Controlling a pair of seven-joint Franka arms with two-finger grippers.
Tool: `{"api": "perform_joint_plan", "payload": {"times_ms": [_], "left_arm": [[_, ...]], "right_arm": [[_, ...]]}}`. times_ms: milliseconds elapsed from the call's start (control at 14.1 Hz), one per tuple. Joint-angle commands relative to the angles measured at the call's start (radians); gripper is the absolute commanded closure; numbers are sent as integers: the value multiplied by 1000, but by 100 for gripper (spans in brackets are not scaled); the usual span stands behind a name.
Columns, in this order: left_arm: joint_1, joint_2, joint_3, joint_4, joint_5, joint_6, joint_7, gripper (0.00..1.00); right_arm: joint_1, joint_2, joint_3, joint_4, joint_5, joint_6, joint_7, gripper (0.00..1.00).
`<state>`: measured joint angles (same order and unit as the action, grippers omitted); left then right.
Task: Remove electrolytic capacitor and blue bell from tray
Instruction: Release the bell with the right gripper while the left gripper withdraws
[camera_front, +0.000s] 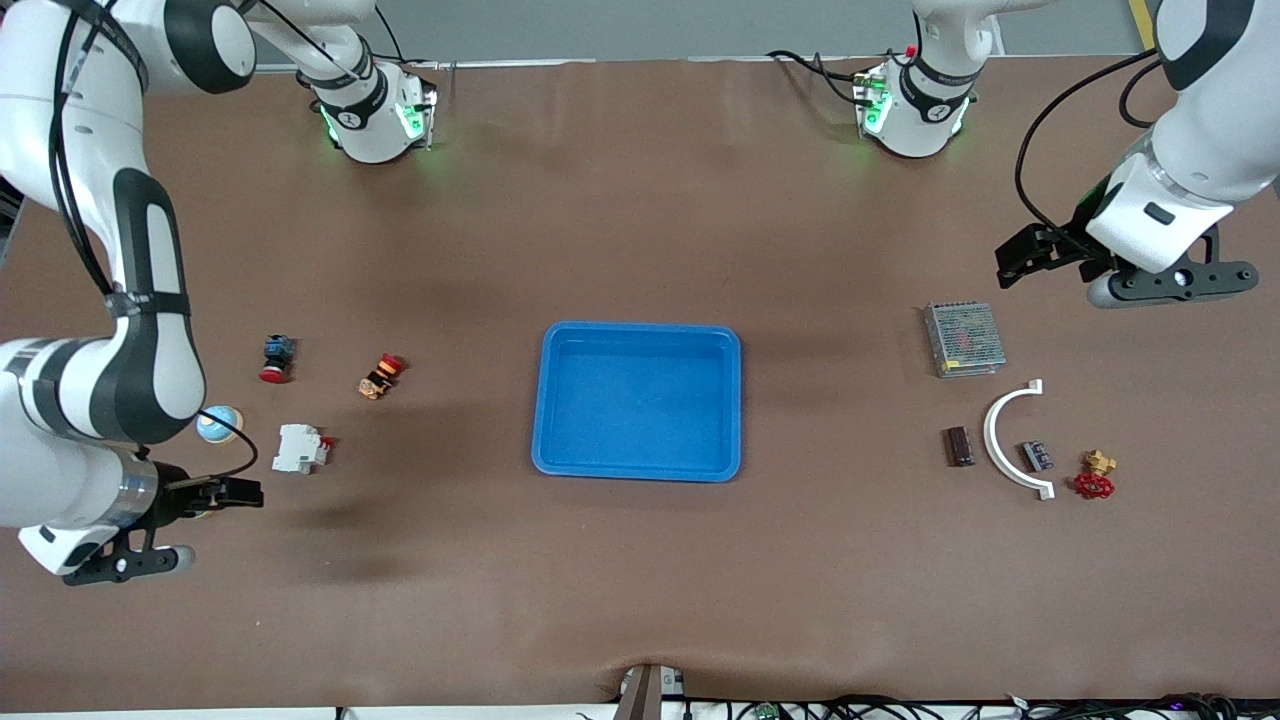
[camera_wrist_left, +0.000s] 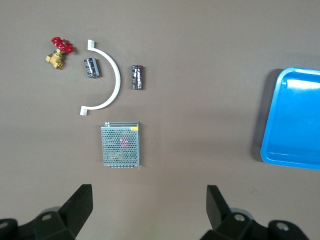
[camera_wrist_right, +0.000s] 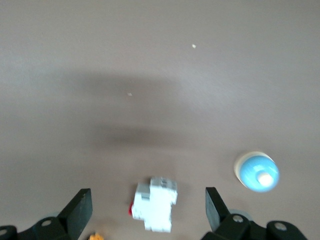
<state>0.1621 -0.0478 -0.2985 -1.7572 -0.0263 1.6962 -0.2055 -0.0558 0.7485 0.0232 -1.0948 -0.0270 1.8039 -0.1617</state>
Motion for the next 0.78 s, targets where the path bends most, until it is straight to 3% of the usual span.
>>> {"api": "perform_joint_plan", "payload": {"times_ms": [0,354,709], "left_arm": [[31,49,2,59,-23,-1,31,0],[65,123,4,195,-59,-3,17,0],[69,141,9,231,-57,-3,6,0]], "right_arm": [[16,-102,-2,-51,-37,-64,59,0],[21,-371,-2,-296,-37,-71,86,0],[37,-503,6,-327,-36,-147,175,0]]}}
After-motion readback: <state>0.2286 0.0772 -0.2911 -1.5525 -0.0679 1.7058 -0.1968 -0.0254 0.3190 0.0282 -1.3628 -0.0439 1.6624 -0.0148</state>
